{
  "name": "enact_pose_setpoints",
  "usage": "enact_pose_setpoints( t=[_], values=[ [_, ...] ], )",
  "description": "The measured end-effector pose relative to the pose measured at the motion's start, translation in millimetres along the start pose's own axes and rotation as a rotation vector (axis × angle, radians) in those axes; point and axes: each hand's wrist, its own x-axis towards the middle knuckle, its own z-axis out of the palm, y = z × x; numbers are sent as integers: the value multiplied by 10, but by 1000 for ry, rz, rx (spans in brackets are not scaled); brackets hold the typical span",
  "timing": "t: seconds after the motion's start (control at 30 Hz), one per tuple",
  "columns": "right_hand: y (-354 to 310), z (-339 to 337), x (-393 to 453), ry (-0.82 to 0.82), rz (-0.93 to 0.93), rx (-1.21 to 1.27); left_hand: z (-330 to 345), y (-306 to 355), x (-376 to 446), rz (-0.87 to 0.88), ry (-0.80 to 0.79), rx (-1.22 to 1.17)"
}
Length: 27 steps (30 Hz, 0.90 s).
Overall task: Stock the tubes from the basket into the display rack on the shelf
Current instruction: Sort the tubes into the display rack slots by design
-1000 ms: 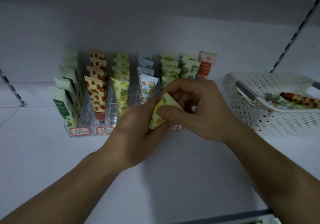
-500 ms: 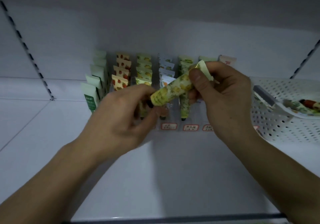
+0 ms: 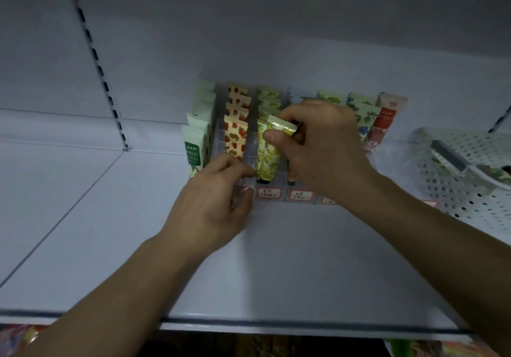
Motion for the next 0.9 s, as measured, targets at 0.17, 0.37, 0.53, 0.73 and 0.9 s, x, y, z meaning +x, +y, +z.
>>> enact_pose_setpoints(
  t=[0.17,0.37,0.53,0.73,0.9],
  values=[
    [-22,31,74,-88,3,-29,0,-24,5,39,-11,-22],
    [-25,94,123,-340,226,-84,-5,-9,1,40,-25,-10],
    [-89,123,120,-373,276,-147,-12,25,-8,8,-40,-6],
    [-87,-112,3,-307,210,-2,-60,121,-37,29,-12,17],
    [329,-492,-173,-299,264,-1,-36,341,77,194,-100,-24]
  ],
)
